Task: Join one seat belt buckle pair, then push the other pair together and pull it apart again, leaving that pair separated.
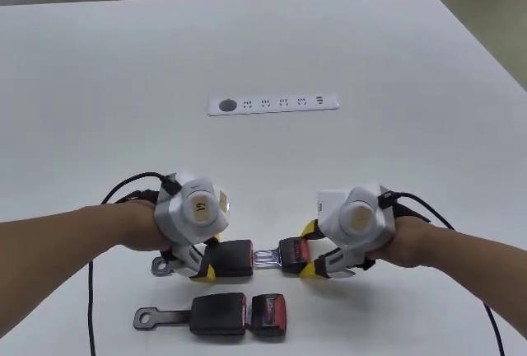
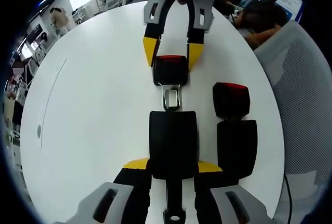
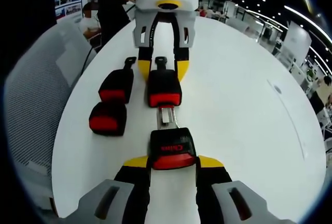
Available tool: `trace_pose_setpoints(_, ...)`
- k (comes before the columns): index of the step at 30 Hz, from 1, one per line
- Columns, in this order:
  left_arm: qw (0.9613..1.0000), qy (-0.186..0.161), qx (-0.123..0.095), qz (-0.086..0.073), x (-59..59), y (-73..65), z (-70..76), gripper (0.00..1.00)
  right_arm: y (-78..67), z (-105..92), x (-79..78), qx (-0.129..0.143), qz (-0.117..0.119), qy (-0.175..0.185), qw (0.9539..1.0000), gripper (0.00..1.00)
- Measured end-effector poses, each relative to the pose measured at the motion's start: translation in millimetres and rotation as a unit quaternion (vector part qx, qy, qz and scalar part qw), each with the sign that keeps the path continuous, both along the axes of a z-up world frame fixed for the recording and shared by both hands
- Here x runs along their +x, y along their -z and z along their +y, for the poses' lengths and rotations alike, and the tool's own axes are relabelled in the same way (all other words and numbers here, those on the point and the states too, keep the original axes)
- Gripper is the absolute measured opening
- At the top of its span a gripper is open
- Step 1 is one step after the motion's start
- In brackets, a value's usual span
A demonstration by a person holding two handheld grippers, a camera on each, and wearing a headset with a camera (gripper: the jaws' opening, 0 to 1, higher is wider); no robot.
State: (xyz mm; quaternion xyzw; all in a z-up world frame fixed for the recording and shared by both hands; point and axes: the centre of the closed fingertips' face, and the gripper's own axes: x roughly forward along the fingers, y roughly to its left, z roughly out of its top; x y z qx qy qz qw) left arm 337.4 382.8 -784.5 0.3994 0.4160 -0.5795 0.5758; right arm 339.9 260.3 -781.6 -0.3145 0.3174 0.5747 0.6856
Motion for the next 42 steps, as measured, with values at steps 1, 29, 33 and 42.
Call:
trace_pose_setpoints(1, 1.0000, 0.000, 0.000, 0.000, 0.5, 0.3, 0.4, 0.33, -0.9, -1.6, -0.6, -0.001, 0.000, 0.000, 1.0000, 0.30)
trace_pose_setpoints(29, 1.0000, 0.005, -0.002, -0.001, 0.2, -0.4, 0.3, 0.33, -1.9, -43.4, -1.4, -0.015, 0.007, 0.015, 0.9998, 0.31)
trace_pose_setpoints(33, 1.0000, 0.006, -0.004, -0.001, -0.2, -1.7, -1.0, 0.33, -1.4, -45.0, -0.5, -0.016, 0.006, 0.015, 0.9997, 0.31)
trace_pose_setpoints(42, 1.0000, 0.009, -0.004, -0.002, -0.3, -1.9, -0.4, 0.33, 1.3, -47.1, 0.8, -0.018, 0.004, 0.013, 0.9997, 0.31)
